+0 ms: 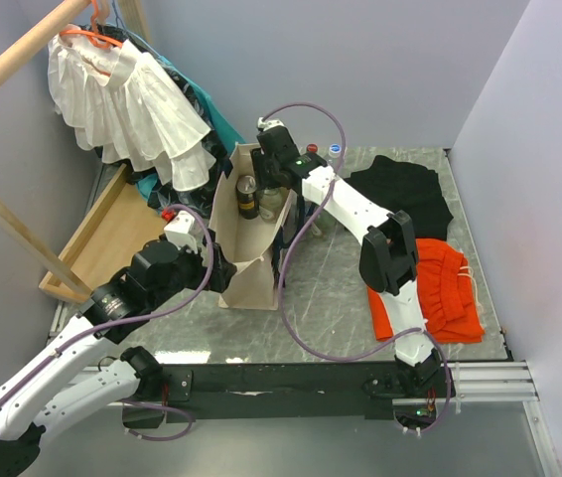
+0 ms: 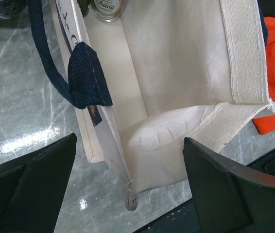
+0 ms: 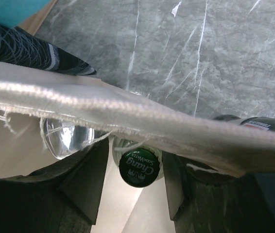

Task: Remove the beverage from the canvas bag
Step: Take out the drink from the canvas bag.

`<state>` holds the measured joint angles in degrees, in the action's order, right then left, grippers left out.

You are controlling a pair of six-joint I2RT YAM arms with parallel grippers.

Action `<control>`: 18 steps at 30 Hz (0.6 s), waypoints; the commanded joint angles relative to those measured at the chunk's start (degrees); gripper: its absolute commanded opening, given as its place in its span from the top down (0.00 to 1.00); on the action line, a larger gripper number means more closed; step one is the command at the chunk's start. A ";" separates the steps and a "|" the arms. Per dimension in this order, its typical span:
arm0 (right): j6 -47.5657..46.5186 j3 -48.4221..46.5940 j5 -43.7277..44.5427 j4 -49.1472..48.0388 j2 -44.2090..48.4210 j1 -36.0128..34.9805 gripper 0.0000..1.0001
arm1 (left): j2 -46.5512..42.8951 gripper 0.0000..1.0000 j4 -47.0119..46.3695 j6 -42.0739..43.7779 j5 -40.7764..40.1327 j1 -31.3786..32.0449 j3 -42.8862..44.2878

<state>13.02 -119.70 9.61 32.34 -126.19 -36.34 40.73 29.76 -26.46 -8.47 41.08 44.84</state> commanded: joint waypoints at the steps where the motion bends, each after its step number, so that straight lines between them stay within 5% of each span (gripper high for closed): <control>1: -0.18 -2.12 1.56 1.50 -1.07 1.36 0.46 | 0.14 0.04 0.39 0.09 0.21 0.40 0.42; 18: 0.34 -1.68 1.56 2.55 -0.90 1.53 0.59 | 0.49 0.04 0.21 0.09 0.38 0.49 0.42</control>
<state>12.99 -119.98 10.24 33.76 -126.58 -36.29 41.06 29.76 -26.46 -8.45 41.12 44.84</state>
